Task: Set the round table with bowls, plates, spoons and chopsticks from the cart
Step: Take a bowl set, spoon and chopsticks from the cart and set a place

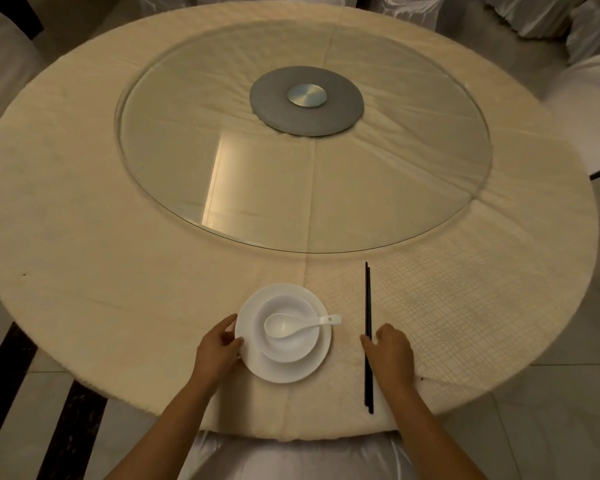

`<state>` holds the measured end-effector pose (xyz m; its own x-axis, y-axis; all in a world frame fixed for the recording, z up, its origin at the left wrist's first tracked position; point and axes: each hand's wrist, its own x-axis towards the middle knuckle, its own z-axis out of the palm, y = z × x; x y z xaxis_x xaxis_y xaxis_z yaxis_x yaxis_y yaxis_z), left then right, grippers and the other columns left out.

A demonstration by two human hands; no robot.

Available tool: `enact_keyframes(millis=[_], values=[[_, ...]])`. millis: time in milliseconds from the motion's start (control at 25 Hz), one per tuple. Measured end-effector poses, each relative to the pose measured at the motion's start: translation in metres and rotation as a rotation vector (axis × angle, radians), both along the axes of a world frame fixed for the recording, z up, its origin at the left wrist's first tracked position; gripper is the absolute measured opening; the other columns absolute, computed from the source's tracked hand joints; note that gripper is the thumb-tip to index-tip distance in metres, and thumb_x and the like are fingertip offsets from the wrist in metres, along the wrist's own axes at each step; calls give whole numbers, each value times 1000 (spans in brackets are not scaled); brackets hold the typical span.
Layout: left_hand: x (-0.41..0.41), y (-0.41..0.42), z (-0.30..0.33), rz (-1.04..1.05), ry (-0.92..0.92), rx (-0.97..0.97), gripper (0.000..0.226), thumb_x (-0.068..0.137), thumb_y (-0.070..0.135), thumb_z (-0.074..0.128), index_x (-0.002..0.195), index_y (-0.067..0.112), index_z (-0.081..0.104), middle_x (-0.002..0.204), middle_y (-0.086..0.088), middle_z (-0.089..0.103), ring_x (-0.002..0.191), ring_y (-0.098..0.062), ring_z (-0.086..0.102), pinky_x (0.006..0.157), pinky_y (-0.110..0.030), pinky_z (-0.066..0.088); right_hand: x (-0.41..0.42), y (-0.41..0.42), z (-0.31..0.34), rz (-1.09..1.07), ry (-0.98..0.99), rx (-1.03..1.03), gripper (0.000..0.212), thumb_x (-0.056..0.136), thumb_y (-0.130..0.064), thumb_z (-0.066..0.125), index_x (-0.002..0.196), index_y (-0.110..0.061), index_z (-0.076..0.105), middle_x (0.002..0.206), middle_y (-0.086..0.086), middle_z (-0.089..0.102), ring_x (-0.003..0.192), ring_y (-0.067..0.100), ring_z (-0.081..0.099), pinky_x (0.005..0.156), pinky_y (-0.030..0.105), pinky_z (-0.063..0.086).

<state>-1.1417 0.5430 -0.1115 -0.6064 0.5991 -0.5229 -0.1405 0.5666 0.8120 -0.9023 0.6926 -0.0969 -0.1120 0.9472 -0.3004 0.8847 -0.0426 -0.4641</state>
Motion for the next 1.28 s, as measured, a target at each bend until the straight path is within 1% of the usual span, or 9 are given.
enact_keyframes(millis=[120,280,600,840,920,1040,1120,1200,1280], values=[[4,-4,0,-12,-10,10,59,79,-9,49,128,22,56,88,-9,72,78,-23,66,67,-34,58,-1,-7,-9,40,-15,-37,20,89,-20,60,94,-1,58,96,16,64,79,22,58,63,26,42],[9,-9,-1,25,-38,22,59,80,-12,50,129,21,55,85,-11,72,72,-21,63,62,-25,57,-2,-10,-12,78,-20,-16,10,89,-11,56,93,-2,58,96,14,62,77,19,55,63,25,44],[18,-14,2,9,-76,33,61,80,-13,51,126,26,56,87,-11,72,78,-27,61,82,-50,53,-1,-23,-15,113,5,3,10,88,-5,54,95,-3,59,97,12,62,85,21,59,71,27,48],[21,-17,-1,5,-63,38,61,79,-13,51,125,26,57,86,-12,71,76,-25,59,80,-47,54,1,-30,-17,114,-20,10,13,90,-9,52,101,-4,57,101,10,60,87,20,59,73,26,49],[19,-18,-1,-15,-46,27,59,80,-10,53,126,26,57,87,-10,72,75,-23,61,75,-41,55,0,-30,-16,123,-19,8,15,90,-11,53,102,-5,57,103,10,60,89,20,59,75,28,51],[14,-18,7,-127,67,-43,54,83,0,57,131,23,53,93,-7,71,76,-19,66,70,-29,56,6,-27,-6,110,-15,-5,25,89,-18,58,109,-4,56,108,10,59,92,21,59,77,29,51],[7,-13,21,-190,231,-121,54,84,10,62,135,20,47,99,-8,68,77,-19,66,70,-24,50,15,-22,8,114,-26,1,32,88,-23,60,114,-6,56,112,10,59,96,22,60,80,31,51],[4,-4,42,-223,406,-147,54,83,17,64,134,18,47,106,-10,68,86,-22,65,77,-27,47,25,-15,24,111,-18,2,36,87,-27,60,118,-9,56,117,10,58,102,23,59,82,33,51],[10,10,69,-265,496,-92,45,83,21,65,127,17,55,104,-8,69,86,-20,64,78,-28,46,37,-7,44,98,6,9,37,86,-29,61,118,-11,57,120,9,59,106,23,59,83,32,49]])
